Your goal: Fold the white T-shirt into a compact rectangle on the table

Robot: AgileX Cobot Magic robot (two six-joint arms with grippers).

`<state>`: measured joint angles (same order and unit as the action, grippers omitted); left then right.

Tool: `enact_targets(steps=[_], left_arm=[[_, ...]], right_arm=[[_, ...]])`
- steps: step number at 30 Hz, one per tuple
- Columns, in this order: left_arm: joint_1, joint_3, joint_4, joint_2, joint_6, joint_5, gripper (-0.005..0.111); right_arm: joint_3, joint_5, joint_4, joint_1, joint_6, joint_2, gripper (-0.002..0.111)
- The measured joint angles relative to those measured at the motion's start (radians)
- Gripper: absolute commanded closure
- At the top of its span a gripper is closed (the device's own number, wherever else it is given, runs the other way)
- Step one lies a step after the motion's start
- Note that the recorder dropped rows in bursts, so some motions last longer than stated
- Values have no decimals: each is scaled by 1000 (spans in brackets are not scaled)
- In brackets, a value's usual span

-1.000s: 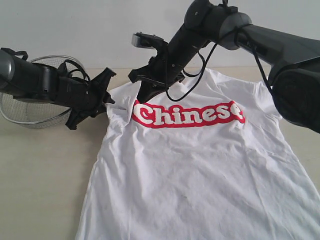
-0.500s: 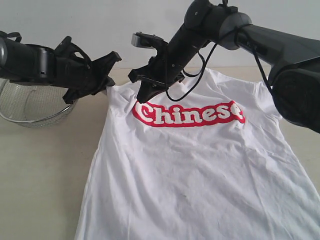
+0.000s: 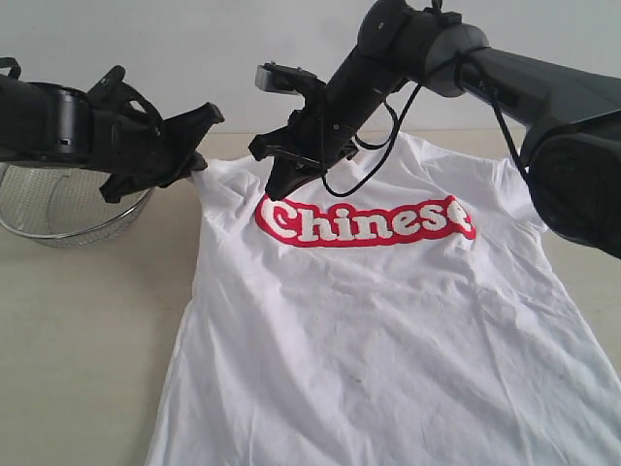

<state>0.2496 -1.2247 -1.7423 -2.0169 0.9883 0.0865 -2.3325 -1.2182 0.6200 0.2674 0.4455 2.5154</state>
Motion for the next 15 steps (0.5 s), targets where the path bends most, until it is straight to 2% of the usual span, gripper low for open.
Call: enact_targets(steps=[5, 9, 11, 15], left_arm=[[0, 28, 0, 15, 0, -31, 95], [0, 30, 0, 22, 0, -35, 85], [0, 30, 0, 22, 0, -35, 77], [0, 25, 22, 22, 0, -35, 47]], right_arm=[[0, 0, 0, 0, 2, 0, 108], [0, 0, 0, 0, 4, 0, 108], [0, 0, 0, 0, 4, 0, 108], [0, -2, 0, 0, 4, 0, 108]])
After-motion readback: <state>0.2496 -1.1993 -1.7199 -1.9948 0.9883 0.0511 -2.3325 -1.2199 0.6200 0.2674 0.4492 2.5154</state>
